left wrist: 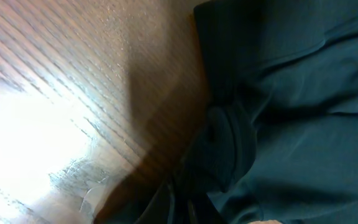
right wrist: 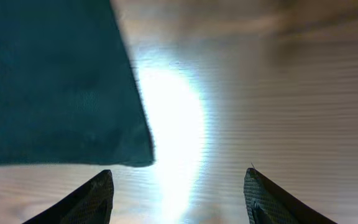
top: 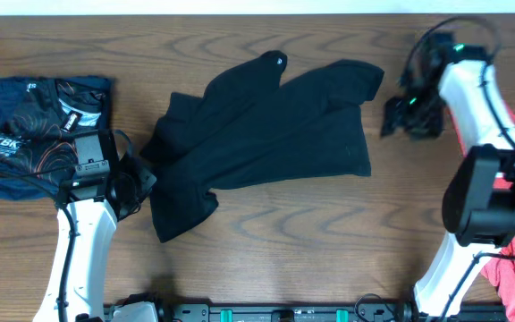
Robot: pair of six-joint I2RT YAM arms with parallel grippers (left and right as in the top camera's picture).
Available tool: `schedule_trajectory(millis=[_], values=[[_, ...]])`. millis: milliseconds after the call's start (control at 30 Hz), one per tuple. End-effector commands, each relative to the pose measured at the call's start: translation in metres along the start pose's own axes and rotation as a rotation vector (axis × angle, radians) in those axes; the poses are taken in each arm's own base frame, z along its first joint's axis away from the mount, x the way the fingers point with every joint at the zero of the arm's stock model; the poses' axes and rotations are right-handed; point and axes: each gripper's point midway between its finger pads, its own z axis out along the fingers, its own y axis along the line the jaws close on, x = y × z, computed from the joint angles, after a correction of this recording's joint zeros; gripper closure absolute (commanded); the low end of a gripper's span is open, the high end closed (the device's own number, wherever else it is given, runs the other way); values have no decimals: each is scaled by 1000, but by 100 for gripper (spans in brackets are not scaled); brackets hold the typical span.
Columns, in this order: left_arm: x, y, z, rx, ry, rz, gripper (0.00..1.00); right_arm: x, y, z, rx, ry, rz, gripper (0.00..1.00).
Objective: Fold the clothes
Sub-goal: 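Lift the black shirt with both grippers and lay it flat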
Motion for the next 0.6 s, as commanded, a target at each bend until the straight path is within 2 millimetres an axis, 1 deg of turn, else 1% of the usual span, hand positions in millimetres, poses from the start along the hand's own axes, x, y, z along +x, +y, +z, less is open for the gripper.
schedule_trajectory(millis=[0,67,167,367,467,500,533,567], values=[[4,2,0,-9,16,28,94,26,27,35,-42,85,-59,34],[6,4,0,-15,25,51,94,34,35,50,-36,99,-58,33],[9,6,0,-23,35,61,94,42,45,66,-29,109,-67,33],[10,7,0,-26,39,63,93,54,54,90,-20,111,-64,31],[10,6,0,-26,39,62,93,57,57,101,-20,98,-47,31],[10,6,0,-26,39,63,93,56,58,105,-22,87,-47,34],[10,6,0,-26,39,63,93,55,59,107,-23,77,-41,39],[10,6,0,-26,39,63,93,55,60,110,-25,70,-35,50]])
